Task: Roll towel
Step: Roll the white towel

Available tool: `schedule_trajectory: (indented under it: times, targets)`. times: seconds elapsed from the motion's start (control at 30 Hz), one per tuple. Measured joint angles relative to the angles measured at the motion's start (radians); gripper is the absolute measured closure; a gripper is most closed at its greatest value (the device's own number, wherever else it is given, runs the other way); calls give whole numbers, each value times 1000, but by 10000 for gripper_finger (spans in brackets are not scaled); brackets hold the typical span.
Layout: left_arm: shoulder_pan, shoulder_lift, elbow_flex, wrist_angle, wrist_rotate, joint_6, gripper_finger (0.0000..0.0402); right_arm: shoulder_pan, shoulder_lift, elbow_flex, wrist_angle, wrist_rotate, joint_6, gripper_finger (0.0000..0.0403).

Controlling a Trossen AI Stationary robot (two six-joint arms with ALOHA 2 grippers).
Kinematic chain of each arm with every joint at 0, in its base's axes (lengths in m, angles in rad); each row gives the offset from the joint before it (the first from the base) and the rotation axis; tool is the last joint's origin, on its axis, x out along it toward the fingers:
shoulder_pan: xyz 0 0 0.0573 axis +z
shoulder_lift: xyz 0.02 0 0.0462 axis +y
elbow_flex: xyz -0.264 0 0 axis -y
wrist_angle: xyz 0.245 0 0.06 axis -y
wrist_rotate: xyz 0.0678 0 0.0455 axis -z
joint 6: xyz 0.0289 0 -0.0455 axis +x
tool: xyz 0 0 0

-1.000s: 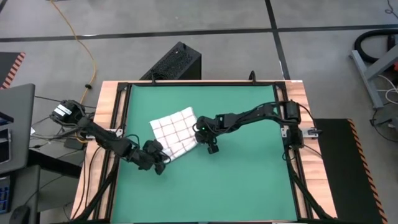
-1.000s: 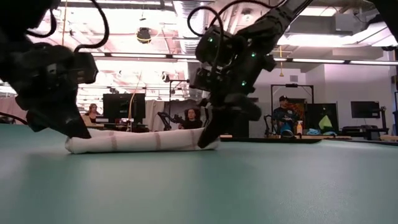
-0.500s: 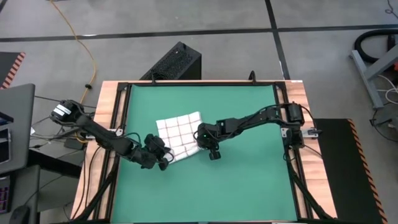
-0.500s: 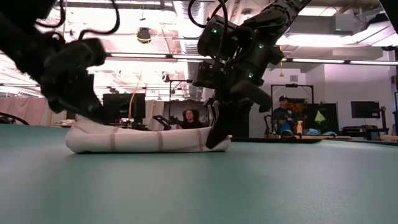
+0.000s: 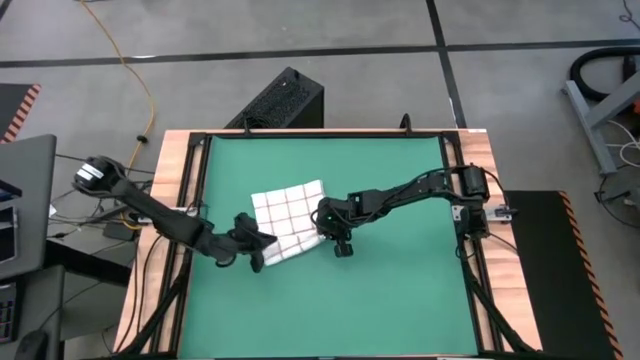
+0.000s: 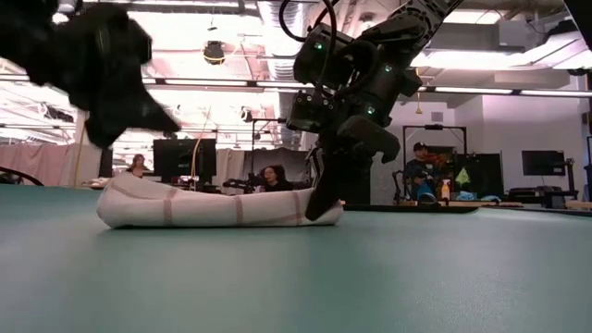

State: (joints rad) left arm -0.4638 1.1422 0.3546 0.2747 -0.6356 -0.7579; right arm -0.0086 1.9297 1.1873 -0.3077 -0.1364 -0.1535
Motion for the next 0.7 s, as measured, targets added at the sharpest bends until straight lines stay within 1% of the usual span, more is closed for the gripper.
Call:
schedule_trajectory:
  times: [0.03,0.1,0.2,0.27,0.37,0.5,0.7]
  targets:
    - [-2,-30,0,4,6,18,401,0,0,0,0,0,0,381]
    - [-10,-66,1,5,68,58,401,0,0,0,0,0,0,381]
    - [-21,-49,1,-11,183,69,402,0,0,0,0,1,0,381]
    - [-20,-22,1,-9,217,90,401,0,0,0,0,2,0,381]
    - [-15,17,1,-62,181,90,401,0,0,0,0,2,0,381]
    - [-6,64,1,-83,128,84,401,0,0,0,-1,3,3,381]
    - [-7,154,1,-74,126,51,401,0,0,1,-4,4,4,381]
